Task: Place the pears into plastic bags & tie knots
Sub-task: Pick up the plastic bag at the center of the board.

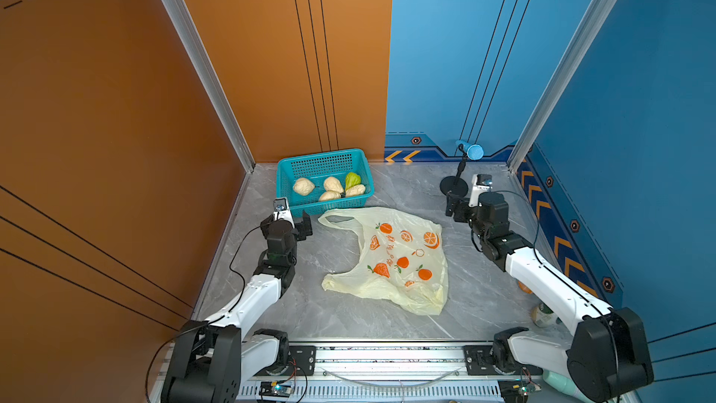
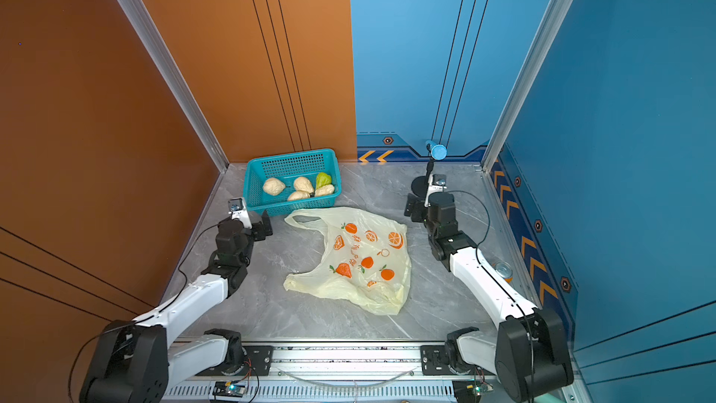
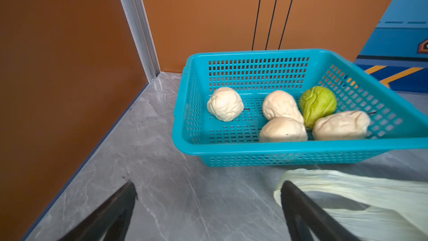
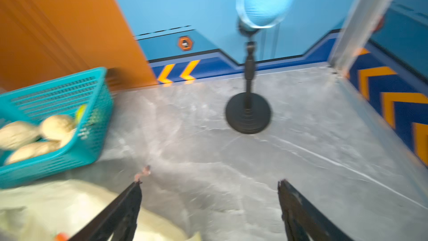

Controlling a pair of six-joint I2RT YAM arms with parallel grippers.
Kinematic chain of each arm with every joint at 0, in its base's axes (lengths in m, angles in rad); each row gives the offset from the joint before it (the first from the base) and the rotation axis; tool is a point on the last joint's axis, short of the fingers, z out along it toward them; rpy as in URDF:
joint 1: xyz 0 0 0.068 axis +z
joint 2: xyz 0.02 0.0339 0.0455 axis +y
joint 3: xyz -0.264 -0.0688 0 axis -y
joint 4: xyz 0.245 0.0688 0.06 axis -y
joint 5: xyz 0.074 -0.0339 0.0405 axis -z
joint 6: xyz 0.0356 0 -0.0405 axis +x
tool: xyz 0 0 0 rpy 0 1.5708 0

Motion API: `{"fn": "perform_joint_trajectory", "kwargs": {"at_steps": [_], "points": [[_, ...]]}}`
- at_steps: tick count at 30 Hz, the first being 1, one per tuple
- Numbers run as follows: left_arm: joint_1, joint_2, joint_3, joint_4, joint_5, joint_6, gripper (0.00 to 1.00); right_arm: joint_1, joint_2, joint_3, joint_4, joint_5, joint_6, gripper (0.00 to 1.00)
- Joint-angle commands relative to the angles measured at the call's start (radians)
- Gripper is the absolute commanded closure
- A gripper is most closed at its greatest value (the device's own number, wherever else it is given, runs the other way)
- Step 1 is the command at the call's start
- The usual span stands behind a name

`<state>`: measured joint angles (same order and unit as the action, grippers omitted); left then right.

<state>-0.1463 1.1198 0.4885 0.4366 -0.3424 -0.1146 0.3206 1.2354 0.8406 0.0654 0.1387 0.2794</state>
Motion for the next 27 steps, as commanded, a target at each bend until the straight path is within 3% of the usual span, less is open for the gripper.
{"fn": "perform_joint_trajectory", "kwargs": {"at_steps": [1,4,9,14,18,21,27], "points": [[-0.037,-0.035,0.107,-0.366,0.020,-0.142,0.04,0.168,0.082,0.126,-0.323,0.001,0.172,0.11],[-0.080,-0.018,0.186,-0.511,0.100,-0.209,0.07,0.310,0.206,0.264,-0.452,-0.025,0.251,0.19],[-0.129,0.028,0.263,-0.678,0.238,-0.317,0.11,0.516,0.425,0.446,-0.550,-0.021,0.336,0.22],[-0.137,0.027,0.242,-0.701,0.356,-0.411,0.13,0.618,0.611,0.614,-0.694,0.061,0.395,0.25],[-0.142,0.016,0.197,-0.686,0.381,-0.434,0.13,0.630,0.712,0.691,-0.748,0.118,0.410,0.31],[-0.141,0.025,0.173,-0.665,0.425,-0.446,0.13,0.622,0.753,0.723,-0.748,0.140,0.406,0.44],[-0.145,0.084,0.142,-0.577,0.539,-0.484,0.18,0.586,0.756,0.734,-0.740,0.088,0.394,0.92]]}}
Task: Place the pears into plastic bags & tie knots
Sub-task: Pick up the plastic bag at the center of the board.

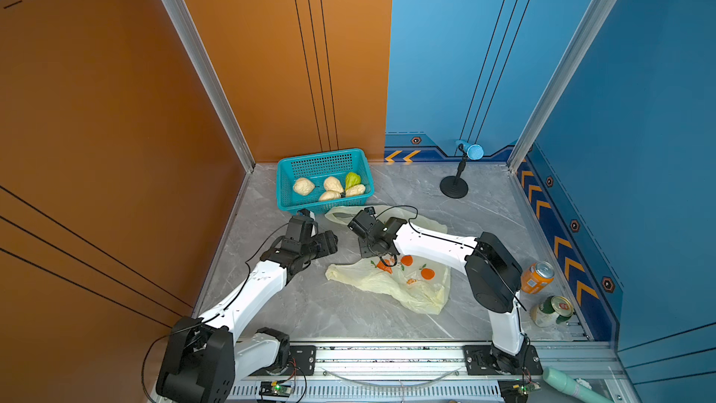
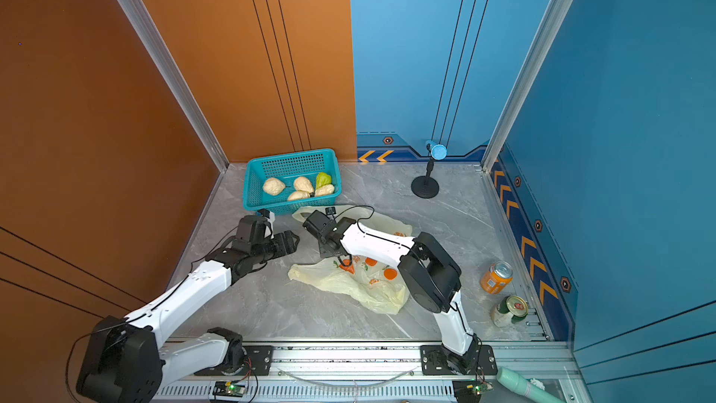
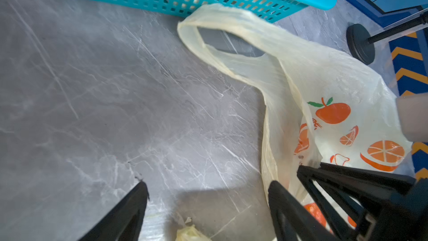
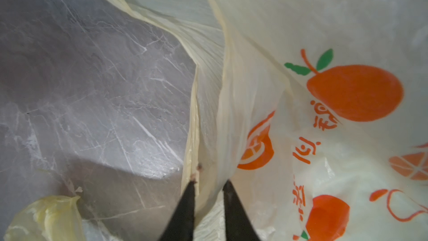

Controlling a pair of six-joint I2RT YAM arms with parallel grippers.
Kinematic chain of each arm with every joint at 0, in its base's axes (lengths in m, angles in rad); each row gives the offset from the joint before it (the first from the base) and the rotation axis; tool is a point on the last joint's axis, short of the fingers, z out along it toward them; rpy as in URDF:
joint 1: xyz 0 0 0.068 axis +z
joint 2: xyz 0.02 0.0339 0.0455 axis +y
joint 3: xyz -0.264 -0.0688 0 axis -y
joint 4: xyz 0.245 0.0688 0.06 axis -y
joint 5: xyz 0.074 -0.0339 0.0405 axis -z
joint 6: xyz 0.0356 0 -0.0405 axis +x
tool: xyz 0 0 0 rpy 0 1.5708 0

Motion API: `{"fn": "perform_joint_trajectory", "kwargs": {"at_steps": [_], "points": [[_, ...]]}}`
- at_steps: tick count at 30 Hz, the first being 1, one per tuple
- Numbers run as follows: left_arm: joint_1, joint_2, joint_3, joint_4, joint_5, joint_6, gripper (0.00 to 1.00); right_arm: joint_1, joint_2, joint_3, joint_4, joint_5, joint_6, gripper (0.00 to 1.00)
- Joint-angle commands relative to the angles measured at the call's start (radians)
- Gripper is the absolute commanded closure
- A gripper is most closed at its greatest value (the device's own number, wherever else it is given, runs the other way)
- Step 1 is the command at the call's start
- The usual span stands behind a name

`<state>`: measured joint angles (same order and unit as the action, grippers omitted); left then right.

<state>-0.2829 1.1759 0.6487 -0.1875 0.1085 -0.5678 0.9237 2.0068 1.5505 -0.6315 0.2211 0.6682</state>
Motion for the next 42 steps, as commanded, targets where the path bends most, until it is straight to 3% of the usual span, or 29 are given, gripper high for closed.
{"fn": "perform_joint_trajectory", "kwargs": {"at_steps": [1,10,17,27,28,35,37,42], "points": [[-0.010,0.044,-0.020,0.065,0.110,-0.037,0.18,-0.019,-0.035,0.016,-0.041,0.005,-0.003,0.98],[-0.017,0.183,-0.015,0.229,0.260,-0.135,0.20,-0.048,-0.294,-0.148,0.028,-0.118,-0.045,1.00],[-0.048,0.221,-0.058,0.460,0.357,-0.285,0.20,-0.102,-0.477,-0.273,0.102,-0.241,-0.016,1.00],[-0.202,0.288,-0.084,0.675,0.350,-0.418,0.15,-0.215,-0.609,-0.373,0.286,-0.466,0.134,1.00],[-0.213,0.296,-0.079,0.694,0.349,-0.427,0.10,-0.239,-0.610,-0.376,0.291,-0.484,0.142,1.00],[-0.266,0.358,-0.029,0.700,0.349,-0.442,0.10,-0.277,-0.638,-0.408,0.363,-0.576,0.192,1.00],[-0.277,0.377,-0.014,0.686,0.355,-0.439,0.13,-0.292,-0.652,-0.411,0.369,-0.601,0.195,1.00],[-0.282,0.345,0.005,0.581,0.316,-0.401,0.59,-0.372,-0.721,-0.434,0.351,-0.630,0.217,1.00]]}}
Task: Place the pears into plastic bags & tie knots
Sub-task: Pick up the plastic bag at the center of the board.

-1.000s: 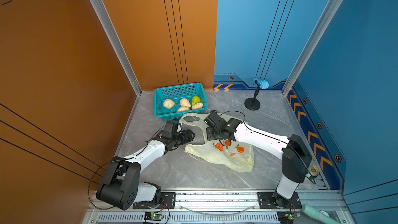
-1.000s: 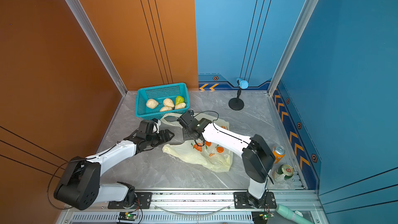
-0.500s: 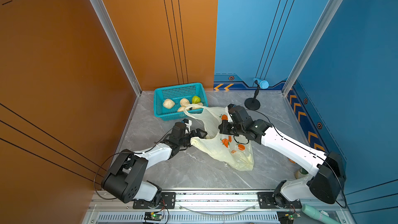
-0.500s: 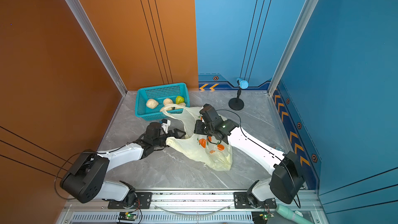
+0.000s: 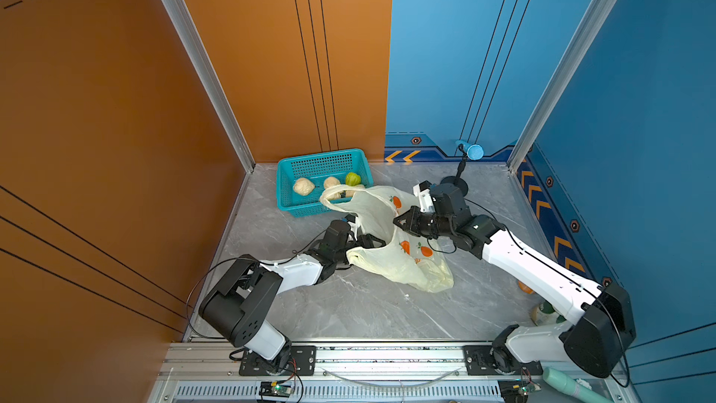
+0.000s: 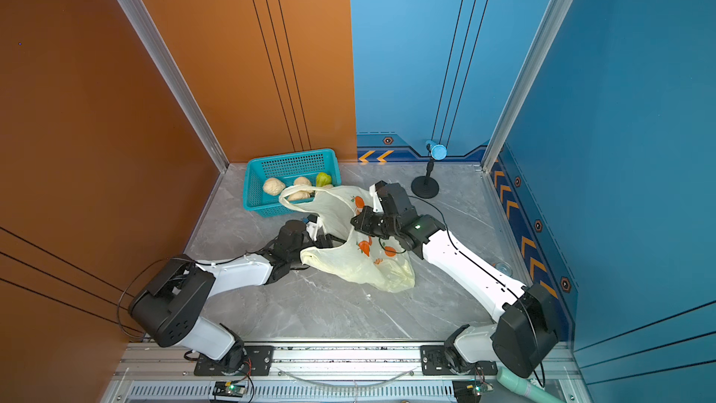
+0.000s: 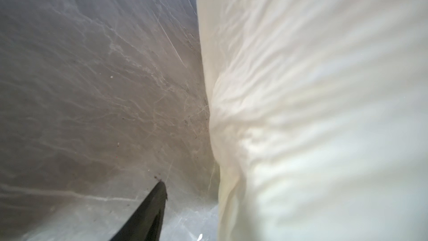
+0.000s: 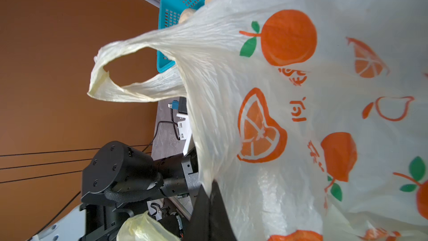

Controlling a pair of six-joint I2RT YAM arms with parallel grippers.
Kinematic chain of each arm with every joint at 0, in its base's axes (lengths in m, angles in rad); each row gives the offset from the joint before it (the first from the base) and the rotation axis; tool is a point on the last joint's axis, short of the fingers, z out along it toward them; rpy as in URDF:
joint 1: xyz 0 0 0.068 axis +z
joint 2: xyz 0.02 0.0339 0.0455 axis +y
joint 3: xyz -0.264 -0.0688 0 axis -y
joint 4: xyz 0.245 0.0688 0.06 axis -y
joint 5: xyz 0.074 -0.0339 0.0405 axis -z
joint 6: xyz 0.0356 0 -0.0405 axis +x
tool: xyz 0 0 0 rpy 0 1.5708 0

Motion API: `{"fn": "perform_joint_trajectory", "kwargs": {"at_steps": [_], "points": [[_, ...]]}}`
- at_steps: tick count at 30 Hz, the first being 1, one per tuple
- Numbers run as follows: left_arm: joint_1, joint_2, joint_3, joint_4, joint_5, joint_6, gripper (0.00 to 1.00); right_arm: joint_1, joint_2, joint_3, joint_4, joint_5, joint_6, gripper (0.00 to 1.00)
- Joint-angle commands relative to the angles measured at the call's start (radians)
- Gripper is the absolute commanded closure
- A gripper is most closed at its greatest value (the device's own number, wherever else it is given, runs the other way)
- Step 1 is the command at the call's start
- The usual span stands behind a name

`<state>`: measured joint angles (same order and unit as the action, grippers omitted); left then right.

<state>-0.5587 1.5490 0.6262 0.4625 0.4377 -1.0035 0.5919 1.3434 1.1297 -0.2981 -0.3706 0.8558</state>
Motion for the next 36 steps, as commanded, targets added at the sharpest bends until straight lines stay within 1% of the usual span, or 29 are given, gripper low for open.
{"fn": "perform_joint_trajectory", "kwargs": {"at_steps": [1,2,4,6,8,10,13,15,17,20,21,22,25,27,28,30,33,34,36], "points": [[-0.006,-0.062,0.031,-0.112,-0.037,0.052,0.68,-0.059,-0.073,-0.012,-0.015,-0.030,0.026,1.00],[-0.004,-0.095,0.037,-0.160,-0.061,0.074,0.73,-0.077,-0.086,-0.011,-0.050,-0.018,0.019,1.00],[-0.004,-0.179,0.075,-0.321,-0.114,0.147,0.82,-0.120,-0.112,0.000,-0.141,0.020,-0.004,1.00],[-0.003,-0.249,0.131,-0.481,-0.160,0.225,0.85,-0.158,-0.130,0.005,-0.208,0.047,-0.021,1.00],[0.006,-0.305,0.189,-0.609,-0.177,0.297,0.88,-0.192,-0.144,0.008,-0.255,0.065,-0.036,1.00],[0.021,-0.343,0.258,-0.757,-0.170,0.361,0.89,-0.221,-0.147,0.026,-0.332,0.100,-0.057,1.00],[0.042,-0.360,0.359,-0.939,-0.128,0.438,0.91,-0.231,-0.132,0.085,-0.461,0.174,-0.109,1.00],[0.049,-0.356,0.413,-1.033,-0.101,0.475,0.92,-0.229,-0.118,0.111,-0.522,0.208,-0.142,1.00],[0.053,-0.348,0.462,-1.088,-0.079,0.497,0.93,-0.228,-0.108,0.107,-0.534,0.219,-0.160,1.00],[0.053,-0.328,0.478,-1.080,-0.071,0.494,0.93,-0.227,-0.093,0.083,-0.491,0.186,-0.178,1.00],[0.052,-0.315,0.481,-1.066,-0.069,0.491,0.94,-0.224,-0.089,0.079,-0.466,0.154,-0.189,0.97],[0.055,-0.302,0.484,-1.050,-0.065,0.486,0.94,-0.219,-0.086,0.081,-0.447,0.129,-0.199,0.90],[0.054,-0.276,0.489,-1.000,-0.052,0.463,0.96,-0.195,-0.078,0.105,-0.424,0.074,-0.239,0.57],[0.054,-0.272,0.492,-0.970,-0.051,0.452,0.97,-0.172,-0.070,0.134,-0.443,0.069,-0.266,0.42],[0.054,-0.270,0.494,-0.958,-0.050,0.448,0.97,-0.162,-0.063,0.153,-0.455,0.059,-0.282,0.38],[0.054,-0.265,0.506,-0.950,-0.046,0.447,0.98,-0.148,-0.048,0.203,-0.495,0.050,-0.317,0.36],[0.055,-0.261,0.519,-0.952,-0.042,0.456,0.98,-0.119,-0.044,0.296,-0.556,0.111,-0.405,0.32],[0.058,-0.262,0.523,-0.952,-0.040,0.459,0.98,-0.114,-0.043,0.325,-0.559,0.102,-0.435,0.29],[0.062,-0.258,0.530,-0.953,-0.031,0.459,0.99,-0.103,-0.036,0.366,-0.537,0.020,-0.500,0.22]]}}
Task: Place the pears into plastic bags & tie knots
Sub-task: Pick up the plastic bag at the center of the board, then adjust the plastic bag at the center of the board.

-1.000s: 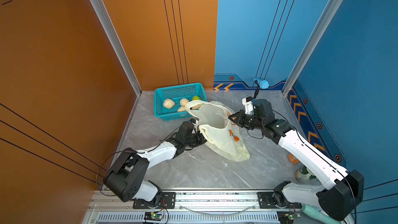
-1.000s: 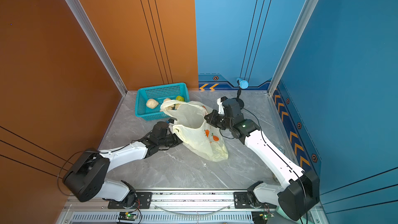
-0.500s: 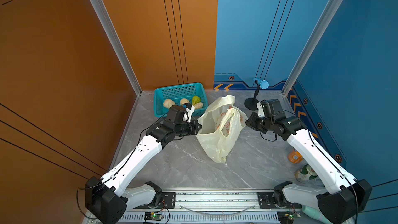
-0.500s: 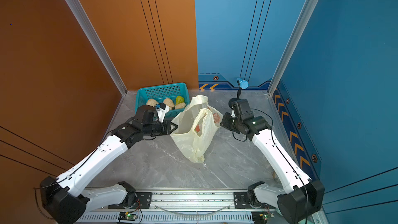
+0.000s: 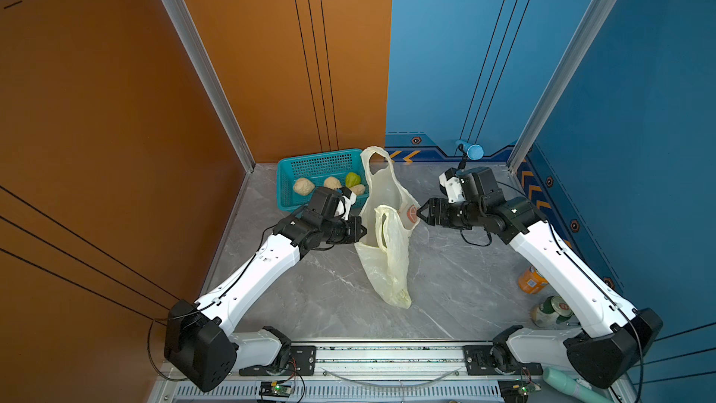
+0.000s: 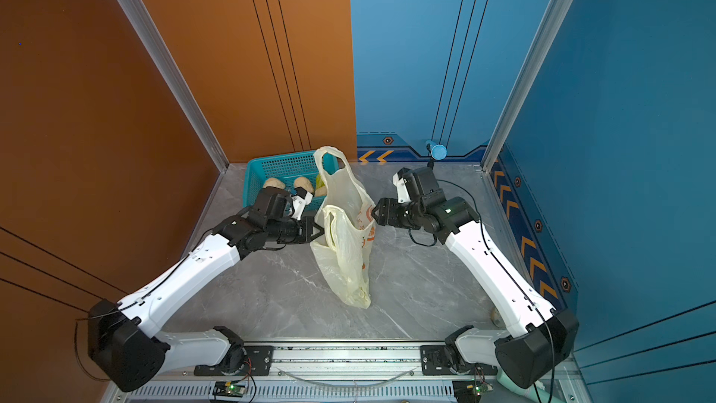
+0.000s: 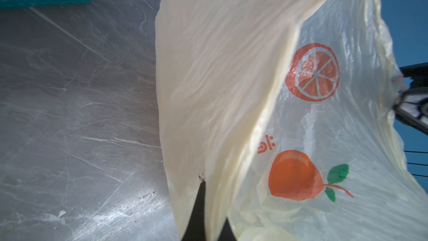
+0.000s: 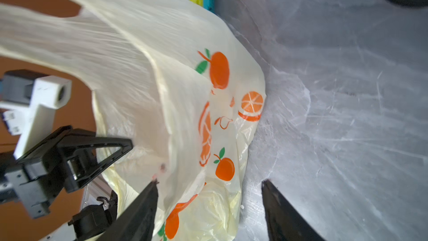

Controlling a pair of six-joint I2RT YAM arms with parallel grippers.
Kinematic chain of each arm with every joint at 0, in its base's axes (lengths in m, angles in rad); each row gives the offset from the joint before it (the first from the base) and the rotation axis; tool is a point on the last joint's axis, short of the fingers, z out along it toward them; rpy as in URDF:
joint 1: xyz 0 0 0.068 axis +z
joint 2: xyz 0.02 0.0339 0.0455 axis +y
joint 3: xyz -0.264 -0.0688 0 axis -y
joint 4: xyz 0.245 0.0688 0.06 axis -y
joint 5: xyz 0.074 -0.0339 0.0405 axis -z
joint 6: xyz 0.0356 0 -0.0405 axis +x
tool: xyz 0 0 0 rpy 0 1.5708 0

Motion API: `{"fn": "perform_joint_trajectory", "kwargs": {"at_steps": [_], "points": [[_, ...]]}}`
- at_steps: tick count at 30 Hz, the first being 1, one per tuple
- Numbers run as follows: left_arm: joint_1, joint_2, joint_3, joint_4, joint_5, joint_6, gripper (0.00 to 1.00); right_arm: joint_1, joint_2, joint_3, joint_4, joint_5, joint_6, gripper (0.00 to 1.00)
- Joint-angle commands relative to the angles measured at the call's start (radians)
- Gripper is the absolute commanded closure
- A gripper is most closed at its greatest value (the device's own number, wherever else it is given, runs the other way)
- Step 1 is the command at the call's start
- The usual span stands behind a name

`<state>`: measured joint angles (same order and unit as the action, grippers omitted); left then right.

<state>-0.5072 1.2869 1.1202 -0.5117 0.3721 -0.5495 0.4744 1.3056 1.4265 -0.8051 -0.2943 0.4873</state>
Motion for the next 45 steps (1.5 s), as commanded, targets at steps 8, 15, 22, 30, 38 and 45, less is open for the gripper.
{"fn": "perform_joint_trajectory", "kwargs": {"at_steps": [8,15,22,30,38,45], "points": [[0.025,0.012,0.057,0.018,0.060,0.013,1.00,0.097,0.036,0.134,0.163,-0.493,-0.246,0.07],[0.044,0.018,0.070,0.007,0.067,0.017,1.00,0.260,0.125,0.204,0.126,-0.480,-0.342,0.11],[0.077,0.031,0.073,0.003,0.082,0.025,1.00,0.285,0.144,0.231,0.077,-0.477,-0.371,0.93],[0.251,0.095,0.087,-0.008,0.138,0.049,1.00,0.314,0.028,0.020,-0.075,-0.557,-0.403,1.00],[0.312,0.169,0.132,-0.040,0.137,0.071,1.00,0.402,0.008,-0.121,-0.230,-0.546,-0.439,1.00],[0.262,0.147,0.137,-0.040,0.146,0.063,1.00,0.361,0.006,0.015,-0.147,-0.347,-0.320,0.41]]}}
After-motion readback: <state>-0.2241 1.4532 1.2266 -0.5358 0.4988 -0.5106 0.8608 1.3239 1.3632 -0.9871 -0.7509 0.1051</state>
